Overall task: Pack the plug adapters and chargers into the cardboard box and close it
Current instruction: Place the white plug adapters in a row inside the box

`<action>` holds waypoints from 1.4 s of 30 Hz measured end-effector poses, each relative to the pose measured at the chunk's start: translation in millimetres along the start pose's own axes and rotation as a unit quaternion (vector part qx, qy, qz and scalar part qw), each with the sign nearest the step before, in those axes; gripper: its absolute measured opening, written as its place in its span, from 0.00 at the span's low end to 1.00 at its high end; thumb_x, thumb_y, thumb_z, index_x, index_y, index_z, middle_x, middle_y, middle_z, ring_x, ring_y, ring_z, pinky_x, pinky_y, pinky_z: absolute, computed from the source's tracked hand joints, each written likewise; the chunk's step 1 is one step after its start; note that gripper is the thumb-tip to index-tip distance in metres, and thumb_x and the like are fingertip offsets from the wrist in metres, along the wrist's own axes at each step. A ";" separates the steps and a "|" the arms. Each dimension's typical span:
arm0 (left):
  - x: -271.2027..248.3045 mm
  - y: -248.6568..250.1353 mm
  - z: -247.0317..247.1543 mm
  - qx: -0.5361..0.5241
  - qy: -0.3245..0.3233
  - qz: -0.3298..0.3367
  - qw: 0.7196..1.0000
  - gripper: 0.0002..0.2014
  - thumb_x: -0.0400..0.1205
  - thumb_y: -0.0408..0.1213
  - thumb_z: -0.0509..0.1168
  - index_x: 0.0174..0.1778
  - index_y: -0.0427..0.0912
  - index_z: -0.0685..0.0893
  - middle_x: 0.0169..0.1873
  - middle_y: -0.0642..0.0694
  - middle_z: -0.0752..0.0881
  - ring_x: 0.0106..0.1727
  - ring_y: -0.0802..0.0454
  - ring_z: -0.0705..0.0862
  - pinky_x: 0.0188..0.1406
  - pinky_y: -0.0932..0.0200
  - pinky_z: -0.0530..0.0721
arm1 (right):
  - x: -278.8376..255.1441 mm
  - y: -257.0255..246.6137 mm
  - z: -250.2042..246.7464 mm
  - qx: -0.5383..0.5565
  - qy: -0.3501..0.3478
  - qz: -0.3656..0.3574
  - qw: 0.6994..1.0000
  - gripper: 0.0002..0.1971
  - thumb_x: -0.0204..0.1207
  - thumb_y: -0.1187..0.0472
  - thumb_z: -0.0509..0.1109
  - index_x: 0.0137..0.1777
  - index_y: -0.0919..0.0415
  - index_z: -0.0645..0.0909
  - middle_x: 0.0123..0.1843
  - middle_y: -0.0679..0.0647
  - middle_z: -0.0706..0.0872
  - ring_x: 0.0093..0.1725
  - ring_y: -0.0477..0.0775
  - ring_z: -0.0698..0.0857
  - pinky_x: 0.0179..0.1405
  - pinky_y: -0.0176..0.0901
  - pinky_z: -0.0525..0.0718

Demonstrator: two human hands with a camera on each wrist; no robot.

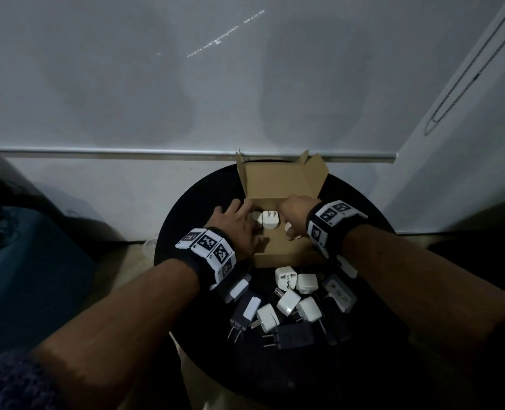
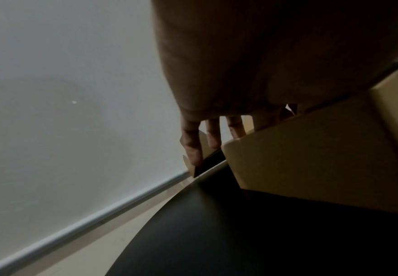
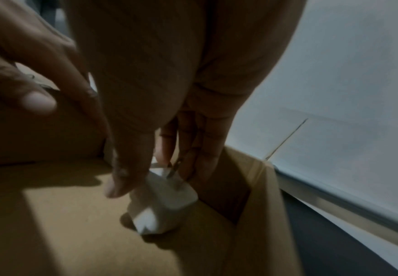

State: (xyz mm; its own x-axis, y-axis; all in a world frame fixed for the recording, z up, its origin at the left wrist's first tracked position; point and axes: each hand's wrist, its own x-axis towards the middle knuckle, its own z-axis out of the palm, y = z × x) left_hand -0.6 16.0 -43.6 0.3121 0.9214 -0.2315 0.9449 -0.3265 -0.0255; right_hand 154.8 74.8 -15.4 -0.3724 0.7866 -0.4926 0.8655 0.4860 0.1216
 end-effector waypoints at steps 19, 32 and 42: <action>-0.6 -2.2 -0.4 -0.012 -0.003 0.015 1.000 0.26 0.86 0.56 0.48 0.78 0.52 0.74 0.76 0.47 0.69 0.75 0.46 0.68 0.69 0.44 0.69 | -13.1 23.8 2.4 -0.022 -0.040 -0.018 0.999 0.13 0.73 0.66 0.70 0.56 0.57 0.87 0.56 0.54 0.88 0.57 0.57 0.85 0.49 0.42 0.81; 2.8 2.1 -0.9 0.028 -0.033 0.015 0.999 0.24 0.86 0.51 0.48 0.76 0.53 0.75 0.72 0.49 0.75 0.70 0.45 0.76 0.64 0.42 0.69 | -10.0 19.1 4.2 -0.018 -0.006 -0.032 0.999 0.21 0.73 0.71 0.61 0.65 0.58 0.82 0.62 0.58 0.84 0.61 0.59 0.83 0.58 0.48 0.84; 1.9 5.5 -0.1 -0.036 0.020 -0.004 0.999 0.23 0.86 0.54 0.50 0.73 0.50 0.77 0.70 0.49 0.77 0.69 0.46 0.78 0.62 0.44 0.73 | -59.5 0.2 11.6 0.143 0.130 -0.066 0.979 0.11 0.67 0.58 0.60 0.36 0.54 0.85 0.44 0.53 0.90 0.46 0.57 0.88 0.47 0.49 0.87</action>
State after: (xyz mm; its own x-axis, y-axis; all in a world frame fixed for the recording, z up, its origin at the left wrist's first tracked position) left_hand 5.2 15.9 -44.0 0.3073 0.9320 -0.1921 0.9514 -0.3049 0.0427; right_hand 181.0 23.6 4.0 -0.5272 0.8129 -0.2475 0.8490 0.4921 -0.1923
